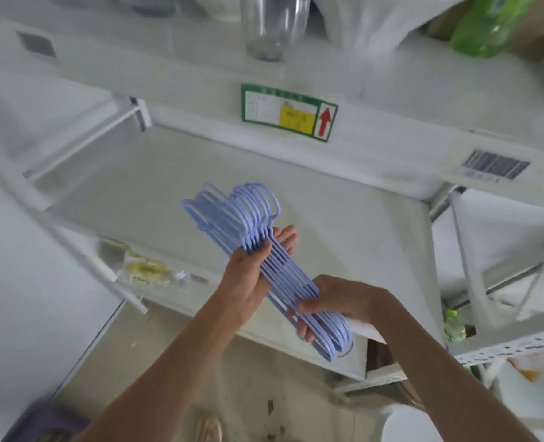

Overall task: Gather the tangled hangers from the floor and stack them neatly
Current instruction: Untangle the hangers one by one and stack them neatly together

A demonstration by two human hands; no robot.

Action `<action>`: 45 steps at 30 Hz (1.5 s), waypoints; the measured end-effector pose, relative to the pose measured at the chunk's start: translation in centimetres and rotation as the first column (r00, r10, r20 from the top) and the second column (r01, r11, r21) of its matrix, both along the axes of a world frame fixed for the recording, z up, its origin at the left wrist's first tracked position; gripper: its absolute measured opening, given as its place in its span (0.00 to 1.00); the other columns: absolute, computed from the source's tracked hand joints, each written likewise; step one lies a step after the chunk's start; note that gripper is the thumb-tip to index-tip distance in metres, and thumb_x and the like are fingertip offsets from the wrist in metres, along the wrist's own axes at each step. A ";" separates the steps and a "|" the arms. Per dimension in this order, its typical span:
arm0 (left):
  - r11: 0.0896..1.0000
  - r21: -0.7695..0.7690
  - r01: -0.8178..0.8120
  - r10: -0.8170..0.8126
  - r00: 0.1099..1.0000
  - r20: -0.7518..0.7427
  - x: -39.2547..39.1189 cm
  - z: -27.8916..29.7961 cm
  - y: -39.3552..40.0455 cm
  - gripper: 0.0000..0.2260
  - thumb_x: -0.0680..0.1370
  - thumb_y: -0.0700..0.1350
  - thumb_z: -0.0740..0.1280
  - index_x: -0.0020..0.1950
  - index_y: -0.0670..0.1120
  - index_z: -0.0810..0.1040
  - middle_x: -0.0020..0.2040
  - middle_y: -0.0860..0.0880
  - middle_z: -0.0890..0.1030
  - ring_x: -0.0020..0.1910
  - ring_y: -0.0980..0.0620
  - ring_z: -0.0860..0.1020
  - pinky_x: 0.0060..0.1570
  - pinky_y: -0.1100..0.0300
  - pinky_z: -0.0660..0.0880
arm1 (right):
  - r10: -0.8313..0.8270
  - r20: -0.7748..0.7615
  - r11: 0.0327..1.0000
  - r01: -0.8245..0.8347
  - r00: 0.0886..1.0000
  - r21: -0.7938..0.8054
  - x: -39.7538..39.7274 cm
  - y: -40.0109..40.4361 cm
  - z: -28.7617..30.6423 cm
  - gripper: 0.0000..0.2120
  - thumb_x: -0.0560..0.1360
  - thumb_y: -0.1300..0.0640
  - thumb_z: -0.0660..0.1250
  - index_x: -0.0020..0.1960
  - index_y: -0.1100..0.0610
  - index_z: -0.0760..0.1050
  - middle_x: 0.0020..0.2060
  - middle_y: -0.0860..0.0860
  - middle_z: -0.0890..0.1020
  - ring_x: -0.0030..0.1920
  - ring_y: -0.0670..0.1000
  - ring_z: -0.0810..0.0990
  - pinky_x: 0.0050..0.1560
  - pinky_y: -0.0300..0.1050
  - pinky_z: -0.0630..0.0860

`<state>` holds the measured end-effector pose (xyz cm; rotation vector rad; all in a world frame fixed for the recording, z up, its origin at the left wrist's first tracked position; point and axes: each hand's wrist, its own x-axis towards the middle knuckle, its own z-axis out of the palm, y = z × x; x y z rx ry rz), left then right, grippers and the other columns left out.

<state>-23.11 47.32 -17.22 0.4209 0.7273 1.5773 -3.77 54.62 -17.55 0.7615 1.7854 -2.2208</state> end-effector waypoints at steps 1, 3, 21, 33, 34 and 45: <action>1.000 0.018 -0.019 0.019 1.000 -0.009 -0.3 -0.1 0.9 0.12 0.87 0.35 0.55 0.67 0.37 0.73 0.66 0.39 0.82 0.68 0.41 0.79 0.69 0.49 0.76 | -0.030 -0.013 0.999 0.030 0.999 0.029 -0.6 1.2 0.5 0.17 0.81 0.50 0.71 0.57 0.65 0.80 0.49 0.65 0.85 0.47 0.61 0.86 0.57 0.60 0.81; 0.998 0.022 -0.052 0.053 0.997 -0.052 -0.7 0.0 2.8 0.14 0.87 0.34 0.55 0.68 0.41 0.76 0.63 0.40 0.83 0.62 0.45 0.83 0.63 0.50 0.79 | -0.095 -0.036 0.995 0.096 0.995 0.030 -2.6 3.2 2.1 0.22 0.83 0.45 0.67 0.61 0.64 0.80 0.52 0.65 0.85 0.49 0.61 0.86 0.58 0.60 0.81; 0.956 -0.154 0.251 -0.259 0.467 -0.846 -12.9 -1.1 9.4 0.07 0.76 0.50 0.75 0.48 0.48 0.89 0.45 0.47 0.90 0.48 0.52 0.88 0.53 0.62 0.82 | -0.284 0.154 0.951 0.258 0.946 0.171 -2.6 16.4 -1.7 0.49 0.71 0.18 0.46 0.48 0.61 0.80 0.29 0.54 0.67 0.27 0.52 0.65 0.28 0.42 0.68; 0.933 -0.038 0.357 0.071 -0.288 -0.955 -12.2 -3.7 22.4 0.23 0.86 0.52 0.50 0.69 0.41 0.77 0.64 0.39 0.81 0.63 0.41 0.77 0.67 0.47 0.67 | -0.310 0.221 0.936 0.256 0.925 0.243 -1.5 19.5 -3.1 0.45 0.71 0.17 0.48 0.44 0.59 0.78 0.27 0.52 0.68 0.26 0.51 0.66 0.29 0.42 0.68; 0.922 0.001 0.386 0.151 -0.360 -0.921 -12.5 -4.5 22.7 0.20 0.86 0.50 0.51 0.66 0.44 0.78 0.60 0.42 0.83 0.59 0.41 0.79 0.64 0.48 0.69 | -0.308 0.224 0.934 0.249 0.925 0.256 -1.6 19.6 -3.2 0.46 0.71 0.17 0.48 0.43 0.59 0.78 0.27 0.53 0.68 0.26 0.52 0.65 0.29 0.42 0.68; 0.991 0.089 0.100 0.133 -0.667 -0.733 -11.3 -8.3 21.9 0.33 0.80 0.63 0.38 0.40 0.48 0.76 0.30 0.45 0.76 0.32 0.41 0.71 0.35 0.54 0.64 | -0.410 0.273 0.826 0.228 0.870 0.515 -3.4 19.2 -3.7 0.46 0.67 0.14 0.47 0.31 0.58 0.72 0.24 0.56 0.68 0.22 0.53 0.64 0.24 0.41 0.67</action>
